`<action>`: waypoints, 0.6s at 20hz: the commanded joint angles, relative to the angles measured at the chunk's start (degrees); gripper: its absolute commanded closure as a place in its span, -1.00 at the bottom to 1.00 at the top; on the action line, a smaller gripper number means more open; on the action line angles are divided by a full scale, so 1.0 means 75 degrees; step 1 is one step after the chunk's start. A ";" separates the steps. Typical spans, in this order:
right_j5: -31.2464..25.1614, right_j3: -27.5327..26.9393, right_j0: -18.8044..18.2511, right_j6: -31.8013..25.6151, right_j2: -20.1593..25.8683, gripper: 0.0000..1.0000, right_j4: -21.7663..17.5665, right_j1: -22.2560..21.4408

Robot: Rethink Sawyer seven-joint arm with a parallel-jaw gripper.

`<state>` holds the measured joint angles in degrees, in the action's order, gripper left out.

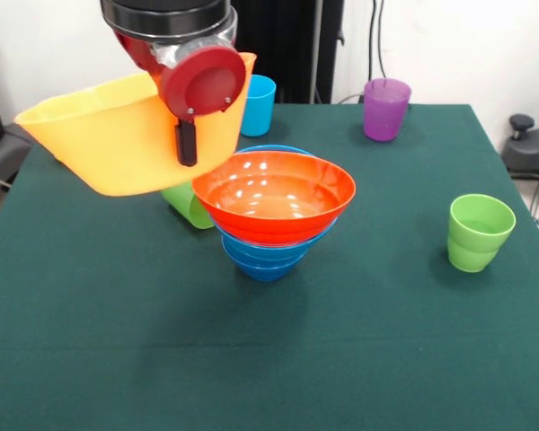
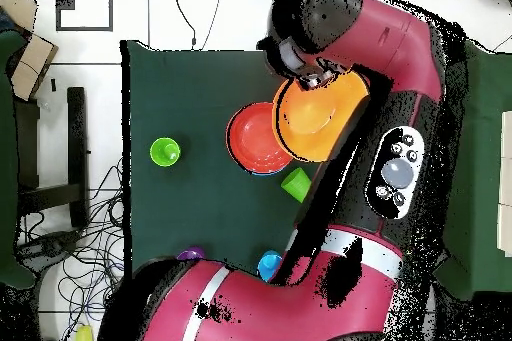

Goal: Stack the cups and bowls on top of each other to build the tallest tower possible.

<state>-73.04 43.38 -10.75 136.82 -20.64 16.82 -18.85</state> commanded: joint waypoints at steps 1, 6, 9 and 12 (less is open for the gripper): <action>-0.0819 -0.0253 0.0232 -0.0349 0.0776 1.00 -0.0303 0.0231; -0.0861 -0.0196 0.0342 -0.0223 0.0673 1.00 -0.0344 0.0241; -0.0887 -0.0210 0.0386 -0.0155 0.0641 1.00 -0.0348 0.0266; -0.0939 -0.0223 0.0413 -0.0075 0.0610 1.00 -0.0341 0.0285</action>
<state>-73.11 43.20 -9.07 136.82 -20.63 16.82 -18.34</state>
